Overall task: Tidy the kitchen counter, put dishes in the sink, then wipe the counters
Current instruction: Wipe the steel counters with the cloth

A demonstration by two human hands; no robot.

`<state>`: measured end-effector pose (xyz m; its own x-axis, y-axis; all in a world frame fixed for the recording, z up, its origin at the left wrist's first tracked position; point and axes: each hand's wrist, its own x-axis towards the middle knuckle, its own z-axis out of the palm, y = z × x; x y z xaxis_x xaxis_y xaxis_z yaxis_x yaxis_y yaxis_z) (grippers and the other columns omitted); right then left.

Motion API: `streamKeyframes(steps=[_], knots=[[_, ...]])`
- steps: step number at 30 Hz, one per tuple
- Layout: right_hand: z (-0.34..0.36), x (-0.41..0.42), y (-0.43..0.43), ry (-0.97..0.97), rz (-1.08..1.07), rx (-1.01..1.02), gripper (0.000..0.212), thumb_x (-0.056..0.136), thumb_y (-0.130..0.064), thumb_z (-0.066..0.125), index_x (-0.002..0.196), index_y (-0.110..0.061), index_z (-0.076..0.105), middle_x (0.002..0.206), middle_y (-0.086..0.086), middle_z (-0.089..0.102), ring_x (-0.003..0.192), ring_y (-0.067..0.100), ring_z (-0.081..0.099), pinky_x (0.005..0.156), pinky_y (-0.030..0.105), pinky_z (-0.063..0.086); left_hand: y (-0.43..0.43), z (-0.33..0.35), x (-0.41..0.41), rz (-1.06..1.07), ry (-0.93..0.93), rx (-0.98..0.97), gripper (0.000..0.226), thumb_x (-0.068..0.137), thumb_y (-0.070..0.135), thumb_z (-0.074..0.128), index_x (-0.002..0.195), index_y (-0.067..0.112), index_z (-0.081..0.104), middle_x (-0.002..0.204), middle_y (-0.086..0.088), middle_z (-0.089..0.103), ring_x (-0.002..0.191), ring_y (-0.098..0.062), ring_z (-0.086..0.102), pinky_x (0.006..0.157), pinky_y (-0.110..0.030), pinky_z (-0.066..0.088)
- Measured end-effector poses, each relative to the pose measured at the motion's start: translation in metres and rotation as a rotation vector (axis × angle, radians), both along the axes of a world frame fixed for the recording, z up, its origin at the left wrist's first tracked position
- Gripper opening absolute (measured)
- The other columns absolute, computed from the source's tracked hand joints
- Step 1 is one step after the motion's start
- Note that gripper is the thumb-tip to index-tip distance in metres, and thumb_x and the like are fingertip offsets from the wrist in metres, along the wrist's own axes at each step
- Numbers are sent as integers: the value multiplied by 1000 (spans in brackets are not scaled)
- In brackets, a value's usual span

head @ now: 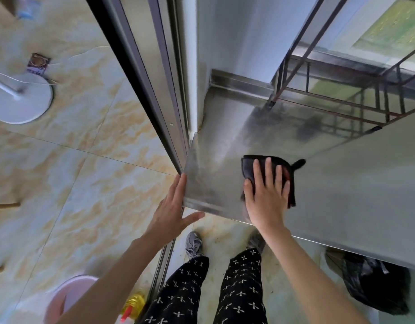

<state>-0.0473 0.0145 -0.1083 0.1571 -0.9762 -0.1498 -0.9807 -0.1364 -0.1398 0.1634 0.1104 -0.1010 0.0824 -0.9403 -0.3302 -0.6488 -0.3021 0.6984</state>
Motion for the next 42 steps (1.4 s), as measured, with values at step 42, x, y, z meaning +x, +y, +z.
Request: streamKeyframes(steps=[42], knots=[[23,-53,-38,-267,-89,-83,50,93,-30,27,132,-6,47,150,17,30,136,39,28,107,55,27,-52,36,-61,-2,-357,-216,46,96,35,40,137,16,40,152,-10,26,139,-29,24,114,-50,18]])
